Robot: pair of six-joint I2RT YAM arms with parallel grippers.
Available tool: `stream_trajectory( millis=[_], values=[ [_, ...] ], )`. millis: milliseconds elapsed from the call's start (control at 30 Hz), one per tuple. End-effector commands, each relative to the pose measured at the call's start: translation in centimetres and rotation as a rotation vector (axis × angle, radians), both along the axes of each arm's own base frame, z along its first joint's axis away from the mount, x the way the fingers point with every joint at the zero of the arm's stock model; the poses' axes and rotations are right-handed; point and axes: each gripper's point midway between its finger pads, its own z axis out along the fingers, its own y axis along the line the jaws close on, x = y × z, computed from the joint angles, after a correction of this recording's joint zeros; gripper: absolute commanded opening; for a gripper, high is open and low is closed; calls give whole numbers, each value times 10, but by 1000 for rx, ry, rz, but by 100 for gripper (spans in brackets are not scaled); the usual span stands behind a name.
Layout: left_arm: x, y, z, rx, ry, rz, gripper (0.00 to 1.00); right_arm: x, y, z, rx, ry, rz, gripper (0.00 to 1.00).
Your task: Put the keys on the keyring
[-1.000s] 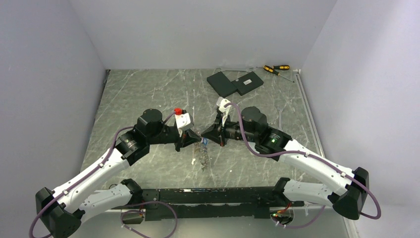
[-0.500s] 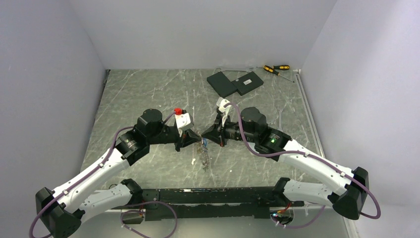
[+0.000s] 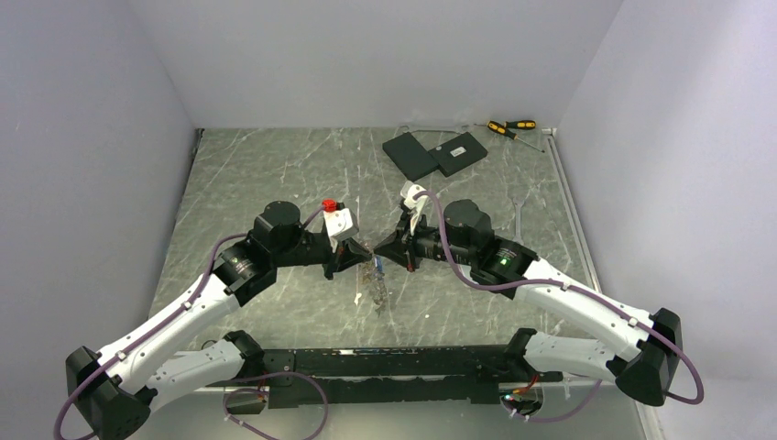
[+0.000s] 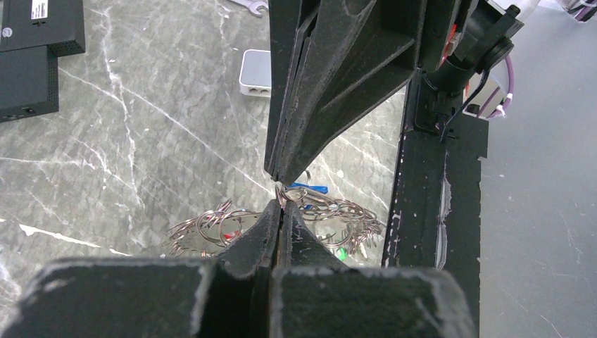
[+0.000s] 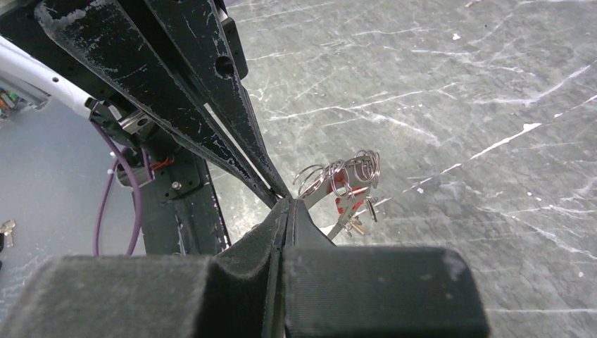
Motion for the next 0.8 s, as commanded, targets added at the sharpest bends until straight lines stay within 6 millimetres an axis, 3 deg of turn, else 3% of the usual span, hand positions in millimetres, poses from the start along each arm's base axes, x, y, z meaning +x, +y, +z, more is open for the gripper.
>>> stream_trajectory(
  millis=[0, 767],
  values=[
    [0, -6, 29, -73, -82, -24, 0, 3, 0, 10, 37, -25, -19, 0],
    [0, -5, 31, -77, -89, -22, 0, 3, -2, 7, 23, -18, -26, 0]
  ],
)
